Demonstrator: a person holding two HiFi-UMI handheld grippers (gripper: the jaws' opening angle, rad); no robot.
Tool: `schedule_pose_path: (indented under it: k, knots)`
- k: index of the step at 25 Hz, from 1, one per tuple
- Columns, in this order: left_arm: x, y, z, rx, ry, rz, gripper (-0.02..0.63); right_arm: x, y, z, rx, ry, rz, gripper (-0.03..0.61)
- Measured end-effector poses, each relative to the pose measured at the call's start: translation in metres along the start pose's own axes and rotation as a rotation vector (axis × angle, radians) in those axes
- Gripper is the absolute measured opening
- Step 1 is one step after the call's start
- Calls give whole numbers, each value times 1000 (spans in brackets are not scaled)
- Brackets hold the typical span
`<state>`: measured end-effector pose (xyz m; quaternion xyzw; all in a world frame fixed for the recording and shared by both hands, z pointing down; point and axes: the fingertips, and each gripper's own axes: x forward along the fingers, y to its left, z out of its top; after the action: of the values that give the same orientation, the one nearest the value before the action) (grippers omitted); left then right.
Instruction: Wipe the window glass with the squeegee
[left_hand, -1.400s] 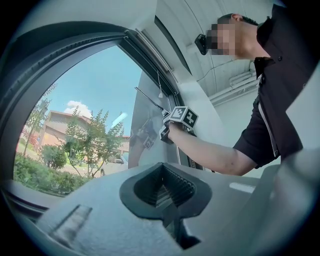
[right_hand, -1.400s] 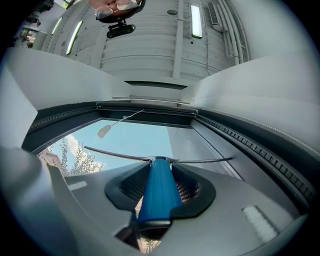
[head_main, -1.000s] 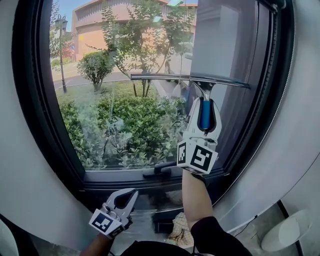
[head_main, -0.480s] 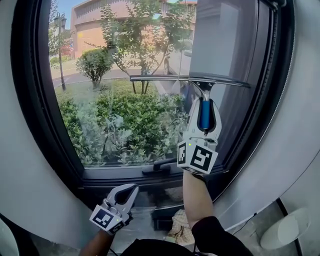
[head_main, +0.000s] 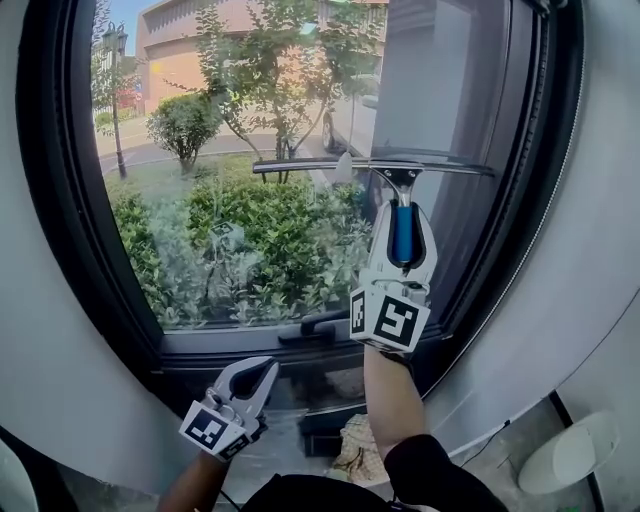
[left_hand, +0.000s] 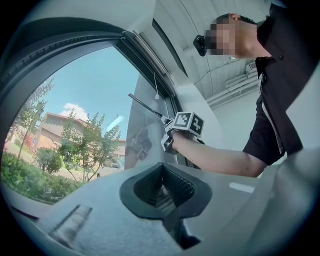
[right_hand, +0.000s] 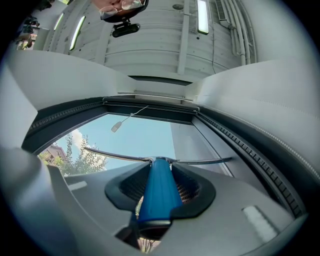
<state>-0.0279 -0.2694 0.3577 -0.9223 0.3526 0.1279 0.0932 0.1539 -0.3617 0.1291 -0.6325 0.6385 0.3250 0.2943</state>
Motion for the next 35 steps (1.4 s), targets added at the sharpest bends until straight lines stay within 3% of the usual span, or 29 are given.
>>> schedule_pose_path:
  k: [7,14,35]
  knots:
    - [5,-8,7,-7,-26,-8,0,-10,-2,-5,-14,20,11,135]
    - [-2,-10,-16,-29,40,10,0,-18,0,-8,-10,33,5,135]
    - [-17,-6,-23,-34,71,17,0,-36,4,-29,51,74,-27,135]
